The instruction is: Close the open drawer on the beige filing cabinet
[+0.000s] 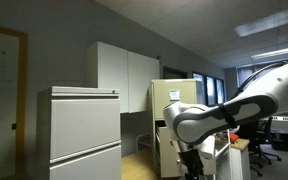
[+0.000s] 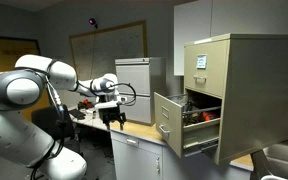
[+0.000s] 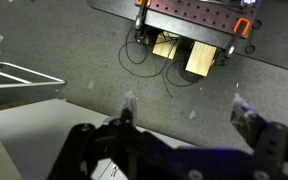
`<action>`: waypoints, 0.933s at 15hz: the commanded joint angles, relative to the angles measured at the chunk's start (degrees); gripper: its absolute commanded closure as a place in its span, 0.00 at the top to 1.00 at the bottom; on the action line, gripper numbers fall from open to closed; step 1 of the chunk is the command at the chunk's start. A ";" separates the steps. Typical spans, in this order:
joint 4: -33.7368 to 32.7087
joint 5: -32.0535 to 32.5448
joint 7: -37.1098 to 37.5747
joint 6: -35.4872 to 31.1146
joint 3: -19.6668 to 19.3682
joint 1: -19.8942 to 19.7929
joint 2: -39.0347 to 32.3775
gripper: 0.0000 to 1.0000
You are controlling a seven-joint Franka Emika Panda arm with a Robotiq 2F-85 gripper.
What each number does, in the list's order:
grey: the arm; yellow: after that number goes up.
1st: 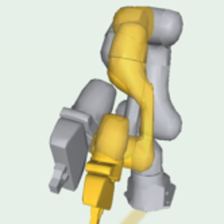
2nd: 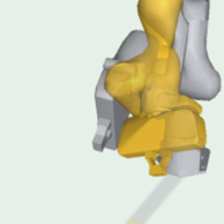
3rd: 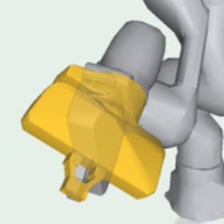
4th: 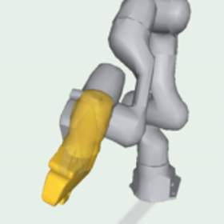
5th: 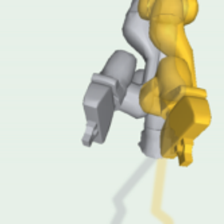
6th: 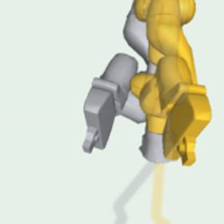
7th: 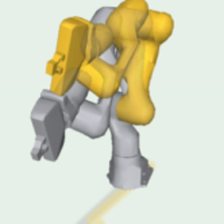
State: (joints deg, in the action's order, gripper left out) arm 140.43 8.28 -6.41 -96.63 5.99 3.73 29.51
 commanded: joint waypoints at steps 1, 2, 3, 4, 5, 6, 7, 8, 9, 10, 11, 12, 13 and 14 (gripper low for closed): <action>-0.14 0.32 0.37 0.04 -0.79 0.94 -0.08 1.00; -0.22 0.32 0.37 0.04 -0.79 0.94 -0.07 1.00; -0.25 0.33 0.37 0.04 -0.79 0.94 -0.03 1.00; -0.25 0.33 0.37 0.03 -0.79 0.94 -0.03 1.00; -0.25 0.33 0.37 0.03 -0.79 0.94 -0.03 1.00; -0.25 0.33 0.37 0.03 -0.79 0.94 -0.03 1.00; -0.25 0.33 0.37 0.03 -0.79 0.94 -0.03 1.00; -0.25 0.33 0.37 0.03 -0.79 0.94 -0.03 1.00; -0.25 0.33 0.37 0.03 -0.79 0.94 -0.03 1.00; -0.25 0.33 0.37 0.03 -0.79 0.94 -0.03 1.00; -1.02 0.79 0.50 0.05 -0.66 0.79 -0.62 1.00; -1.60 1.17 0.61 -0.32 -0.63 0.66 -0.99 1.00; -2.28 1.70 0.74 -0.65 -0.56 0.53 -1.41 1.00; -3.43 2.66 1.24 -1.24 -0.38 0.23 -2.00 1.00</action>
State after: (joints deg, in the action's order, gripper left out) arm 140.15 8.75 -6.30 -97.23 5.91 3.74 29.39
